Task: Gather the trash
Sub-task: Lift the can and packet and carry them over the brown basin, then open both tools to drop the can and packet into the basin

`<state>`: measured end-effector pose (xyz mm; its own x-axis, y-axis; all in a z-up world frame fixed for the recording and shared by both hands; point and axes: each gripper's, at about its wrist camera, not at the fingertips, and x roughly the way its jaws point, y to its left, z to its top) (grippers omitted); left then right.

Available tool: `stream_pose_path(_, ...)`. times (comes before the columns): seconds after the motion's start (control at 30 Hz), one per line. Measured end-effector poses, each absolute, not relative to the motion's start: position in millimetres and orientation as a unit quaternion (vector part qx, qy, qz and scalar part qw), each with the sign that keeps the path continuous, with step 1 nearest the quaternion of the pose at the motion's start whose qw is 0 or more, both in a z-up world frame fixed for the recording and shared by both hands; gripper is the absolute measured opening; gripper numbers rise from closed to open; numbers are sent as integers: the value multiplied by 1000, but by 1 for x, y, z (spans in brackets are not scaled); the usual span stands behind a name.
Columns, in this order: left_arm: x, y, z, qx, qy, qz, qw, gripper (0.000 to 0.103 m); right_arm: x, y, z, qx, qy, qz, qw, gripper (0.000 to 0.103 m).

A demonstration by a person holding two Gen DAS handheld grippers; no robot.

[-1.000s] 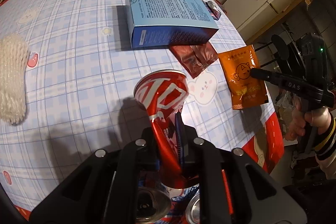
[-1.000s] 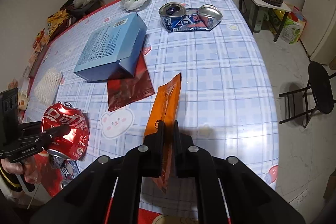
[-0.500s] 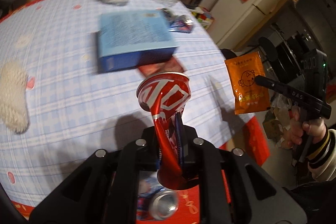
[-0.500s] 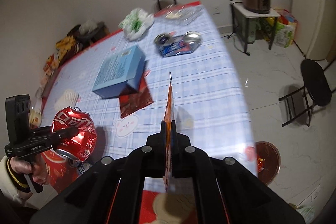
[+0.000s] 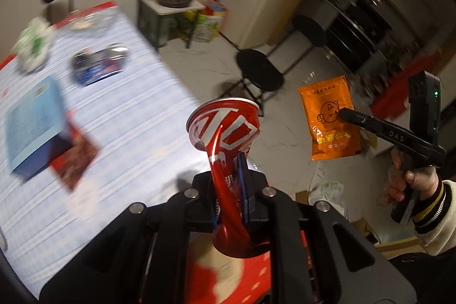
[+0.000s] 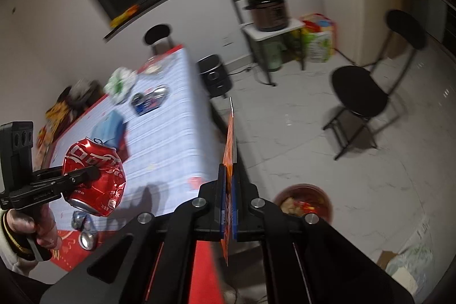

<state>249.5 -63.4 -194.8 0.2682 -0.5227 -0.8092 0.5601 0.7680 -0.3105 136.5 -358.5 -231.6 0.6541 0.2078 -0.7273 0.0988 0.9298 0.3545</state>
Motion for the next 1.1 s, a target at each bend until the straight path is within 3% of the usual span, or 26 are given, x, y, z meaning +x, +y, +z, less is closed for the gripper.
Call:
stream_pose_path(0.47, 255, -267, -261, 103, 569, -379, 722, 15, 85, -483, -264, 231, 417, -35, 878, 4)
stream_pose_path(0.83, 271, -341, -321, 147, 600, -372, 693, 16, 52, -537, -271, 240, 423, -80, 870, 4)
stream_pose_path(0.97, 276, -354, -333, 158, 603, -368, 690, 31, 44, -544, -272, 241, 424, -87, 869, 4)
stream_pose_path(1.1, 279, -360, -332, 165, 597, -367, 694, 34, 42, -546, -273, 242, 427, -89, 867, 4)
